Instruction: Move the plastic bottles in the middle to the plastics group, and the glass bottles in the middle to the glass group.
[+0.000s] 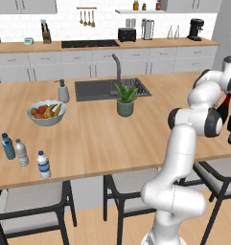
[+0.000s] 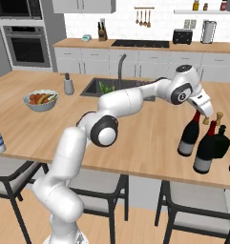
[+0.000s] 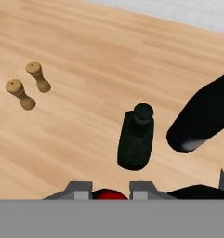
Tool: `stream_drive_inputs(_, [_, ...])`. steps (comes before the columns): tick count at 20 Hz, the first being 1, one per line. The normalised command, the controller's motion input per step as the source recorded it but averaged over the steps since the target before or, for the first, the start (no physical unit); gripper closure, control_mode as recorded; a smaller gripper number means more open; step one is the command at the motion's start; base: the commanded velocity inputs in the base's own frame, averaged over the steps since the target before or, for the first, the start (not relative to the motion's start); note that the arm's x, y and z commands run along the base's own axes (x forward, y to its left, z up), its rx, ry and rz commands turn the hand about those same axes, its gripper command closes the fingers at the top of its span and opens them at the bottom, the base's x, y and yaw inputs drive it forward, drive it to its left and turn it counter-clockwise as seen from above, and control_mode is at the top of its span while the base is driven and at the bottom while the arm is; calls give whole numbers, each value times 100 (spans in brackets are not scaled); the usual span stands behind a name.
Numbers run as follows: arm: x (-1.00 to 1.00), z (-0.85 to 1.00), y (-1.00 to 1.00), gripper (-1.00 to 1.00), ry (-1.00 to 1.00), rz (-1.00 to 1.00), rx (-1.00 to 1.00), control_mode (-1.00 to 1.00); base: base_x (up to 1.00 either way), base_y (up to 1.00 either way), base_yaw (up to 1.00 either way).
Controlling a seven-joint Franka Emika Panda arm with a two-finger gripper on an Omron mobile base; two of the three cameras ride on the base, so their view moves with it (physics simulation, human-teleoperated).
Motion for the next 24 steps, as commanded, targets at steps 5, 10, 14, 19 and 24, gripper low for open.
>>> stream_drive_inputs(5, [-32,-3,15,100,-11,0,-4,-100,0,0,0])
stream_drive_inputs(10, [-15,-1,14,100,-10,0,-4,-100,0,0,0])
stream_drive_inputs(14, [-2,-11,0,100,0,0,0,-100,0,0,0])
stream_drive_inputs(19, [0,-1,0,100,0,0,0,-100,0,0,0])
stream_drive_inputs(24, [0,0,0,100,0,0,0,-100,0,0,0])
